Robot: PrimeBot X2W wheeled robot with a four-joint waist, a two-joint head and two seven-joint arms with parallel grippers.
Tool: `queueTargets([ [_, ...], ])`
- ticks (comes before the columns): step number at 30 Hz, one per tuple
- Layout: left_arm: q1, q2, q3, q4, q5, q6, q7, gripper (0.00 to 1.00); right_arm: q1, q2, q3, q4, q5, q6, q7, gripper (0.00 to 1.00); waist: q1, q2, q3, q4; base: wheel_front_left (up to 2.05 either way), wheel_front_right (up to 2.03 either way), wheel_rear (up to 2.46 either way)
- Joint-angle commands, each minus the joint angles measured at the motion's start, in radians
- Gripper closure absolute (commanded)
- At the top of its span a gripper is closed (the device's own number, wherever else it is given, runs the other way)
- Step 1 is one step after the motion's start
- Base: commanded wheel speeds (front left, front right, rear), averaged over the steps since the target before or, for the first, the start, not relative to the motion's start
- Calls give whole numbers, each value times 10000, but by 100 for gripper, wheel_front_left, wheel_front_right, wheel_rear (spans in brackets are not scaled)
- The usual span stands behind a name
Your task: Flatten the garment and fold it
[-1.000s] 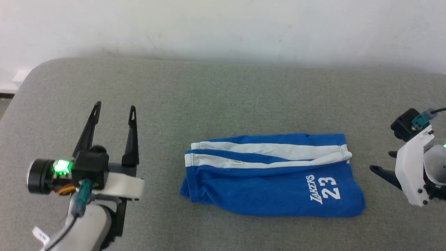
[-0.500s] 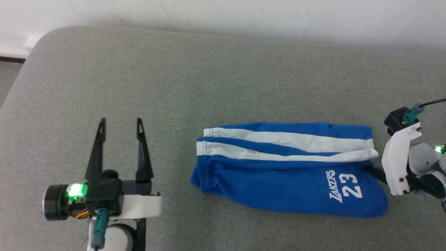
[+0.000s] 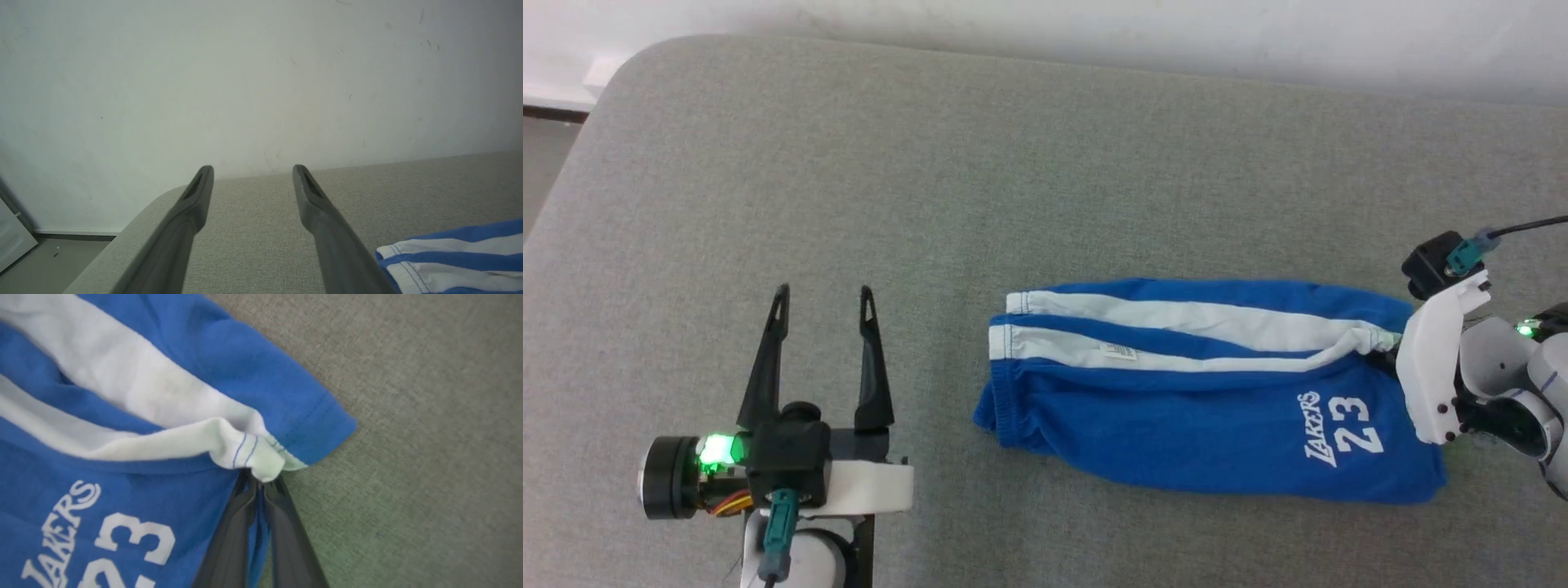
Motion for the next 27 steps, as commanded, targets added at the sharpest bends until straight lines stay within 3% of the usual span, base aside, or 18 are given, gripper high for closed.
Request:
queueTargets([
  [1,170,-56,64,29,98,-85,-47,0,417,187,336,45,65,-6,-59,100,-2,0,-176,-158,0,0,0],
  [10,461,64,116,77,376,-186,-47,0,337,-1179,223,-1102,328,-6,-942,100,-2,0,-691,-669,0,0,0],
  [19,678,266,-25,166,501,-41,-47,0,552,-2735,-501,-1075,641,-6,-543,100,-2,0,-1027,-995,0,0,0],
  [27,824,292,-74,192,401,69,-47,0,676,-3116,-618,-3029,660,-6,149,100,-2,0,-1087,-1059,0,0,0],
])
